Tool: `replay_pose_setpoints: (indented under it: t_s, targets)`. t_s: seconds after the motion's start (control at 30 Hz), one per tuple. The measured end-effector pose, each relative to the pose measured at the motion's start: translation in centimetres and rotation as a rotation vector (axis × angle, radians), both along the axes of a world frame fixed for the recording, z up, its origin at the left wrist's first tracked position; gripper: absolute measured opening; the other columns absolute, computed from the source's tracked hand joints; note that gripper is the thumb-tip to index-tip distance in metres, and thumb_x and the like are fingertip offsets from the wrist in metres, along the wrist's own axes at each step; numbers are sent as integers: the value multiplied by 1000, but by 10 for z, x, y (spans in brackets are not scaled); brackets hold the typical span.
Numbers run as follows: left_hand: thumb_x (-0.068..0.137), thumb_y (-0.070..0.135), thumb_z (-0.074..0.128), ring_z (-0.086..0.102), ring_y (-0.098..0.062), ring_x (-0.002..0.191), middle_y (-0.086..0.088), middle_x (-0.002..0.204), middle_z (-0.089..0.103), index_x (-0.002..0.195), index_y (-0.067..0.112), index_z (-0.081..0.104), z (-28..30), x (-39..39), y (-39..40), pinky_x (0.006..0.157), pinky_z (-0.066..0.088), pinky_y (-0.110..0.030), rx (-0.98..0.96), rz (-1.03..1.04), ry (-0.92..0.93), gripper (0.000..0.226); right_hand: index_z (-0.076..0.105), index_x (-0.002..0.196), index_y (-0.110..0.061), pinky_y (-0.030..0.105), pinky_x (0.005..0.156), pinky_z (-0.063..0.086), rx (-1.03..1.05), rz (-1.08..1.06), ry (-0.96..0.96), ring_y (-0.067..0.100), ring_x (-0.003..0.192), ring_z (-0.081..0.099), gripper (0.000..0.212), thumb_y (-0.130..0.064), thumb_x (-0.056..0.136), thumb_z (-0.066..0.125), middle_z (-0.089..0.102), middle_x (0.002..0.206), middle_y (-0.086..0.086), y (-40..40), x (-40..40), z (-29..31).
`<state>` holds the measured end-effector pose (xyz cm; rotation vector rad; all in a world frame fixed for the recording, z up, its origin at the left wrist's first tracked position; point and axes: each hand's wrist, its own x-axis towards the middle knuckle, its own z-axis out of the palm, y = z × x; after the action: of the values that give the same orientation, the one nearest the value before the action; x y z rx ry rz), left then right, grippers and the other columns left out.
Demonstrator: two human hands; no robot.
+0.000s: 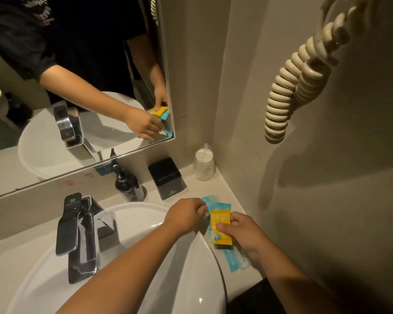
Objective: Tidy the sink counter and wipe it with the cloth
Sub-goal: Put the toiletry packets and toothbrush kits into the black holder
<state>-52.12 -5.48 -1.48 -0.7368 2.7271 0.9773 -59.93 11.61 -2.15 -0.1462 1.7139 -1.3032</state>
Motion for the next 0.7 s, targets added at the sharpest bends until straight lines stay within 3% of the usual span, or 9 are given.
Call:
replay_pose_setpoints:
  t_s: [0.13,0.23,0.3,0.37,0.47,0.57,0.63,0.7]
  targets:
    - [98,44,40,67,-12,82,-2,91,72,95,17,71,15,1,-1,74,54,-25,583,226,182,41,73,98,-9,47,82,60,-108,-40,-57,34,89,74,12,-12,87,68,77,95,17,-13,-18,13]
    - [96,39,49,68,-10,81,0,93,73,94,19,70,21,4,-9,68,52,-21,728,312,224,29,75,100,-13,41,82,59,-132,48,-55,32,94,73,15,-19,87,69,77,100,15,-24,-27,18]
    - [94,35,54,68,-12,79,0,91,74,90,19,69,24,7,-17,65,52,-21,687,349,244,23,75,99,-14,35,73,60,-142,97,-50,30,91,74,15,-20,88,68,77,98,14,-33,-30,21]
    - [93,30,57,65,-13,73,-6,83,72,80,15,66,26,11,-25,63,50,-28,572,429,310,22,76,92,-10,24,60,57,-151,88,-1,22,76,75,12,-15,90,65,78,86,12,-46,-31,25]
    - [92,27,56,57,-11,65,-8,73,66,73,14,59,31,16,-39,62,47,-32,323,643,475,23,68,66,-12,13,42,40,-149,54,136,7,42,52,29,-12,94,59,61,53,0,-68,-37,32]
    - [94,26,53,57,-5,69,7,72,62,76,25,59,39,17,-54,62,45,-25,172,822,589,19,66,73,-13,17,50,39,-184,76,275,9,52,45,21,-10,92,60,54,60,3,-99,-47,42]
    - [94,23,52,58,-9,73,5,77,63,80,22,60,41,14,-64,63,45,-25,187,927,639,16,68,86,-6,26,64,45,-237,89,345,12,65,54,9,-5,91,60,62,73,6,-123,-55,51]
    - [94,19,51,57,-12,73,1,80,65,83,17,62,40,9,-74,62,41,-26,192,1001,645,16,67,87,-13,32,70,46,-243,109,421,9,67,56,10,-5,89,62,66,75,0,-145,-63,56]
